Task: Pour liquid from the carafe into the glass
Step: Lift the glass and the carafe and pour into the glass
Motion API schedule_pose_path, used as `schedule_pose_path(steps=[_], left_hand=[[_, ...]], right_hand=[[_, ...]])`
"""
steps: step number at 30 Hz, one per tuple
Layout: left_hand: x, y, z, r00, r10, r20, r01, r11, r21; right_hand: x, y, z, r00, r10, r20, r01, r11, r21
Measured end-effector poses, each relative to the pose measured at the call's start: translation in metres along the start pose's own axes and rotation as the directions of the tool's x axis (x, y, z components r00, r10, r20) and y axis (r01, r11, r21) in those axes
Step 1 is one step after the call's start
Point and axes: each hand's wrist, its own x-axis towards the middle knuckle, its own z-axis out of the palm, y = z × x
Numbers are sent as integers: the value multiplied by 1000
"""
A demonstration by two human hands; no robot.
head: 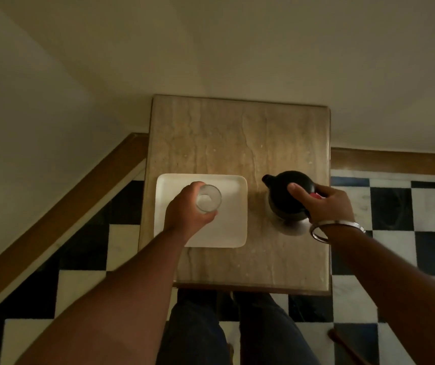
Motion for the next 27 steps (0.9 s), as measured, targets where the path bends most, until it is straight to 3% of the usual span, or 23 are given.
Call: schedule_pose_path(steps=[5,9,16,27], left_hand=[[-9,19,-8,999,31,-36,-33,998,-53],[-26,48,-23,998,40,-44,-44,995,-94],[-66,124,-83,991,96,-96,-113,975,-190],[-112,203,-166,950,280,-141,-301,940,-160]], right_hand=[[-12,-22,-18,989,-101,108,113,988,-106],[-37,-45,-47,970,-173,173,191,977,-93],[-99,-122,-112,916,-305,260,355,918,-176],[-182,-243,-191,794,-555,246,607,732,-310]])
